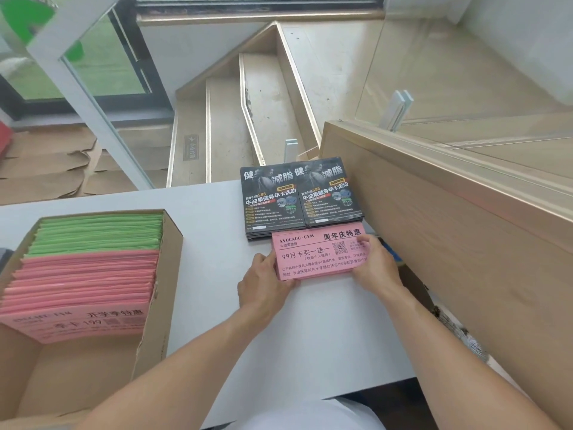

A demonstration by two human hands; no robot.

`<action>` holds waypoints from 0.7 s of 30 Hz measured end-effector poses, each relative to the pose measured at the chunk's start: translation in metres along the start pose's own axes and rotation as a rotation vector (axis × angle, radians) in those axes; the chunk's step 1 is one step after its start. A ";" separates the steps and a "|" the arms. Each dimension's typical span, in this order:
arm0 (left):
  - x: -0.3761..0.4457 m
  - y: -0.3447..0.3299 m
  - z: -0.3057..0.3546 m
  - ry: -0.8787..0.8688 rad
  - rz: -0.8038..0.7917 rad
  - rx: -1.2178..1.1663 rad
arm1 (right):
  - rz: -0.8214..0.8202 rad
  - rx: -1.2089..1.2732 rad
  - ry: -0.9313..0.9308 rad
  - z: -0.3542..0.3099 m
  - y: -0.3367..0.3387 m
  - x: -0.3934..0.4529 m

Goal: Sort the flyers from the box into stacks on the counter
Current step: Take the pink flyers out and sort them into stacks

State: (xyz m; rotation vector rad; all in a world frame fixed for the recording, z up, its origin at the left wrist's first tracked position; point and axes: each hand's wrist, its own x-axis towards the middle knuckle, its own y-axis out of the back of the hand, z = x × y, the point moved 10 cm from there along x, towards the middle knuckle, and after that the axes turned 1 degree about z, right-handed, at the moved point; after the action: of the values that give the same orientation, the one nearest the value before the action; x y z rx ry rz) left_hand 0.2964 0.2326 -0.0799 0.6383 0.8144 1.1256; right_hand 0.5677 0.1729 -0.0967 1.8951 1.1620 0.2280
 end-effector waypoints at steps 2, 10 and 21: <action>0.000 -0.001 0.001 0.013 0.000 -0.002 | 0.002 -0.029 -0.003 -0.001 0.002 0.001; -0.001 -0.003 -0.007 0.069 -0.007 -0.117 | -0.015 -0.078 0.004 -0.006 -0.001 -0.005; -0.018 -0.003 -0.014 0.120 -0.193 -0.268 | 0.027 -0.211 0.090 -0.035 0.007 -0.031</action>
State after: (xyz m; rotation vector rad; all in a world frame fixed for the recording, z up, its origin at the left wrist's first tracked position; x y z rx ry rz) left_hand 0.2824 0.2147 -0.0860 0.2648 0.7913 1.0791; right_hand 0.5359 0.1679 -0.0623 1.7296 1.1256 0.4375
